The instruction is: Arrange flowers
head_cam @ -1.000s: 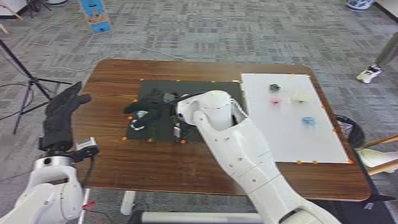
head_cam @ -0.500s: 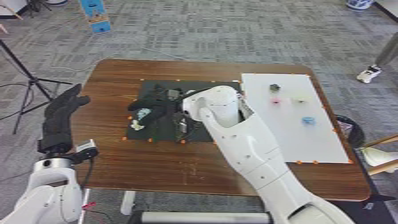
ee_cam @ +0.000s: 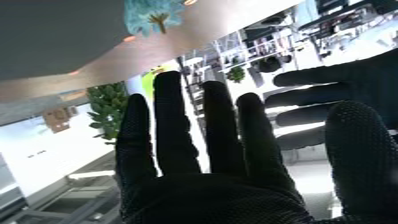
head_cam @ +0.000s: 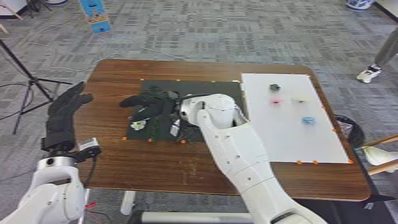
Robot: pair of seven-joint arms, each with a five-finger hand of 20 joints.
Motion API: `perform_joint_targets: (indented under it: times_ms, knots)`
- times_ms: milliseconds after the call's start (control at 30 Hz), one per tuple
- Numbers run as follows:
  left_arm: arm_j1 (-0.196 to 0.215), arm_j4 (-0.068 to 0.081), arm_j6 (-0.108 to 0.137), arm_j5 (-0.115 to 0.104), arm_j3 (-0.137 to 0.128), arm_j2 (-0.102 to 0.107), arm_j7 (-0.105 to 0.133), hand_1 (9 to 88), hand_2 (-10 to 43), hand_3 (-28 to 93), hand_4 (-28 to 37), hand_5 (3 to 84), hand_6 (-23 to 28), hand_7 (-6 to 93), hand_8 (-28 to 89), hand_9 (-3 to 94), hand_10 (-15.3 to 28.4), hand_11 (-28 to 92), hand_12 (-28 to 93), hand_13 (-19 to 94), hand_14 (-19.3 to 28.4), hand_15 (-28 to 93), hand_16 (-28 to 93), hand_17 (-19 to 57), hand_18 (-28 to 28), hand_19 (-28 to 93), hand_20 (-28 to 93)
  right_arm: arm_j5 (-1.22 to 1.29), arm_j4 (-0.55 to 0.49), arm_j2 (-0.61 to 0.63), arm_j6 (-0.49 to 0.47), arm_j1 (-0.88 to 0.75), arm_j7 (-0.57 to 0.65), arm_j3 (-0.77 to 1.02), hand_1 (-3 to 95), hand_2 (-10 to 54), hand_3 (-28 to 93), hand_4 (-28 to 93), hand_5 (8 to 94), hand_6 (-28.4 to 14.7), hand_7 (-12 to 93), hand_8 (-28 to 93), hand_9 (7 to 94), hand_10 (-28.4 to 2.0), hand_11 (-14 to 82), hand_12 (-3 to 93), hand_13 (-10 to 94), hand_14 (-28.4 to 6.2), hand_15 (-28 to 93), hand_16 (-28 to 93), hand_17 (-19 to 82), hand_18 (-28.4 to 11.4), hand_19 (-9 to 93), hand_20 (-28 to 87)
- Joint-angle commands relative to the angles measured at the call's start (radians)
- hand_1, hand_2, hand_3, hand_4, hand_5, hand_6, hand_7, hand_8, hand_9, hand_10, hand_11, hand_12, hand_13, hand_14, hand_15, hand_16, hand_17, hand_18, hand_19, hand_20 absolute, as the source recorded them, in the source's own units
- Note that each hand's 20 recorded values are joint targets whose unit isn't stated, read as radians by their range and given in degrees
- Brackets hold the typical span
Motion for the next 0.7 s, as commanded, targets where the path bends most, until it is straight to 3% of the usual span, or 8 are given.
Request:
perform_joint_targets:
  times_ms: [33, 133, 333, 533, 667, 700]
  knots:
    - [0.003, -0.011, -0.005, 0.005, -0.003, -0.009, 0.008, 21.9, 15.8, 73, -28.3, 35.3, -1.6, 17.3, -12, 47.0, 11.4, 19, 11, 28, 10.9, 8, 1, 0.3, 7.0, 1, 13, -0.529, 0.015, -0.003, 0.028, 0.0, -0.029, 0.01, 12.9, 21.3, 67, -18, 24.0, -0.5, 19, -11, 38.9, -7.2, 4.1, 10.5, 22, -18.2, 41, 34, -3, -16.5, 49, 47]
    - [0.009, -0.015, -0.009, 0.014, -0.005, -0.011, 0.005, 21.9, 15.8, 73, -28.3, 35.4, -1.6, 17.3, -12, 47.0, 11.4, 19, 11, 28, 10.9, 8, 1, 0.3, 6.9, 1, 14, -0.413, -0.016, 0.053, -0.001, 0.01, 0.013, -0.045, 12.9, 21.3, 67, -18, 24.6, -0.5, 20, -11, 38.9, -7.2, 4.1, 10.5, 21, -18.2, 41, 33, -3, -16.5, 49, 47]
    - [0.046, -0.022, 0.003, 0.002, -0.033, -0.012, 0.014, 22.2, 15.5, 73, -28.3, 35.9, -1.3, 17.1, -12, 46.9, 11.5, 19, 11, 29, 10.7, 8, 1, 2.1, 5.4, 1, 14, 0.027, -0.181, 0.225, -0.012, 0.034, 0.157, -0.155, 12.8, 20.6, 67, -18, 25.4, -0.6, 20, -11, 38.1, -7.9, 4.1, 10.9, 21, -18.4, 40, 33, -3, -16.5, 49, 47]
    - [0.027, -0.003, 0.002, -0.005, -0.03, 0.017, 0.011, 25.1, 14.3, 74, -28.3, 36.1, -0.8, 16.7, -11, 45.4, 11.7, 19, 11, 31, 11.2, 8, 0, 8.0, 5.7, 4, 16, 0.454, -0.367, 0.388, 0.014, 0.027, 0.329, -0.198, 13.1, 19.4, 66, -18, 26.8, -1.1, 19, -11, 38.1, -9.0, 4.0, 11.4, 22, -18.7, 39, 32, -3, -16.9, 48, 47]
    - [-0.008, 0.023, -0.005, -0.011, -0.013, 0.041, 0.014, 27.4, 14.2, 74, -28.2, 36.7, -0.3, 16.6, -11, 45.4, 11.9, 19, 11, 31, 10.5, 8, -1, 9.3, 4.6, 3, 16, 0.611, -0.466, 0.459, 0.02, -0.004, 0.388, -0.18, 13.3, 19.2, 65, -18, 27.7, -1.3, 19, -11, 38.2, -9.3, 4.0, 11.7, 22, -18.9, 38, 32, -2, -17.2, 48, 46]
    - [-0.028, 0.035, -0.008, -0.011, 0.001, 0.045, 0.014, 28.2, 14.3, 74, -28.2, 37.0, -0.3, 16.9, -11, 45.7, 12.1, 19, 11, 32, 10.4, 9, -1, 9.7, 4.3, 3, 16, 0.653, -0.496, 0.481, 0.026, -0.02, 0.411, -0.174, 13.3, 19.2, 65, -18, 27.8, -1.3, 19, -11, 38.2, -9.3, 4.0, 11.8, 22, -19.0, 38, 33, -2, -17.2, 48, 46]
